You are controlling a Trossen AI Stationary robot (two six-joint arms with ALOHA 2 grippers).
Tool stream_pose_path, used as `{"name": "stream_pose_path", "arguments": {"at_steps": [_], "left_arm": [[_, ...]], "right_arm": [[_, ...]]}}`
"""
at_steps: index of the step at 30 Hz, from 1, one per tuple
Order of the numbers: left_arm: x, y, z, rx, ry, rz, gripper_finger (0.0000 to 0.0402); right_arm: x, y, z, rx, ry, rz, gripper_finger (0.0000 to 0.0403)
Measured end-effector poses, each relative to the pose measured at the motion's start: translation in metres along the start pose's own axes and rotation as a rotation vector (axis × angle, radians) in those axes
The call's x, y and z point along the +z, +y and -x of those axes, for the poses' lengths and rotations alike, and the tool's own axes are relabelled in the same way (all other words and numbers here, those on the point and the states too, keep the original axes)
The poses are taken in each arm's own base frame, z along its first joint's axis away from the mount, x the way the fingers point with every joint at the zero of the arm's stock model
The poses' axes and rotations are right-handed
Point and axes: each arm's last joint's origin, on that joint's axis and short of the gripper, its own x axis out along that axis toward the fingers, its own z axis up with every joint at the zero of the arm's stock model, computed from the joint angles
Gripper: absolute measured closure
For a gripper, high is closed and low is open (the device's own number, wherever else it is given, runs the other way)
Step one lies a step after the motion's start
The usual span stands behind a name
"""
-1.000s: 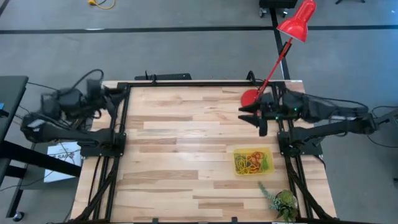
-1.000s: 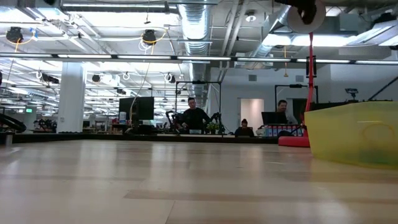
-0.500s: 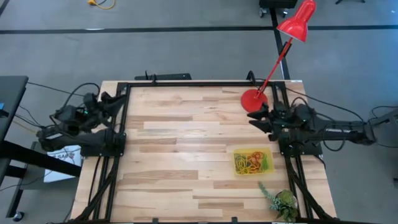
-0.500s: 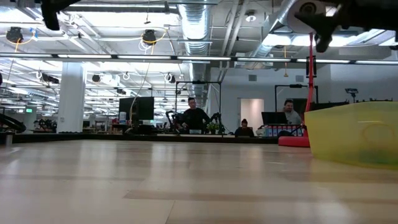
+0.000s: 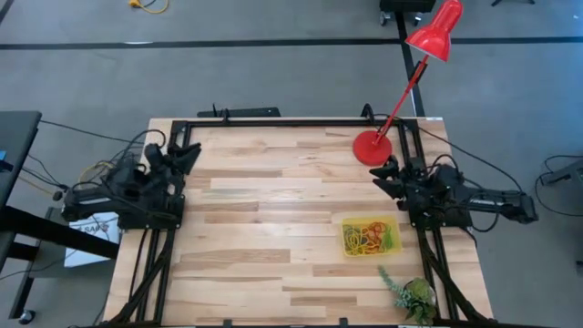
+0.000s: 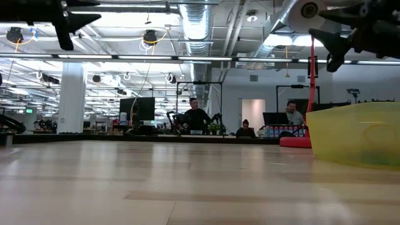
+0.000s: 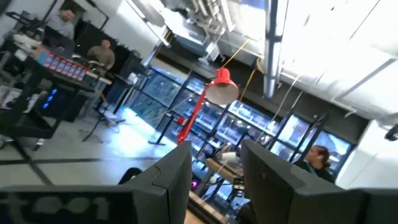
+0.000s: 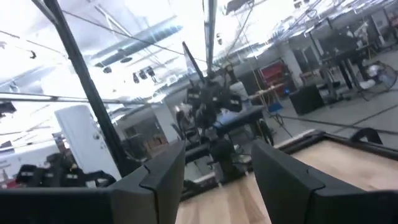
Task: Pick and place items into bin
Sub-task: Return to Home Position
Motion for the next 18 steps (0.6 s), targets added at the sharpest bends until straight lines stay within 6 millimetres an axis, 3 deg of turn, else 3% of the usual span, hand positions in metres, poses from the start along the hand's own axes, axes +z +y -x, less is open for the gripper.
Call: {"name": "stream_pose_path", "arguments": {"at_steps": [10, 18], "left_arm": [[-0.061, 0.029, 0.003, 0.040, 0.089, 0.040, 0.0272], [-0.075, 0.035, 0.006, 0.060, 0.240, 0.025, 0.0272]], "right_arm": [[-0.011, -0.009, 0.002, -0.127, 0.099, -0.015, 0.0226], [-0.017, -0.014, 0.004, -0.233, 0.139, -0.013, 0.0225]]}}
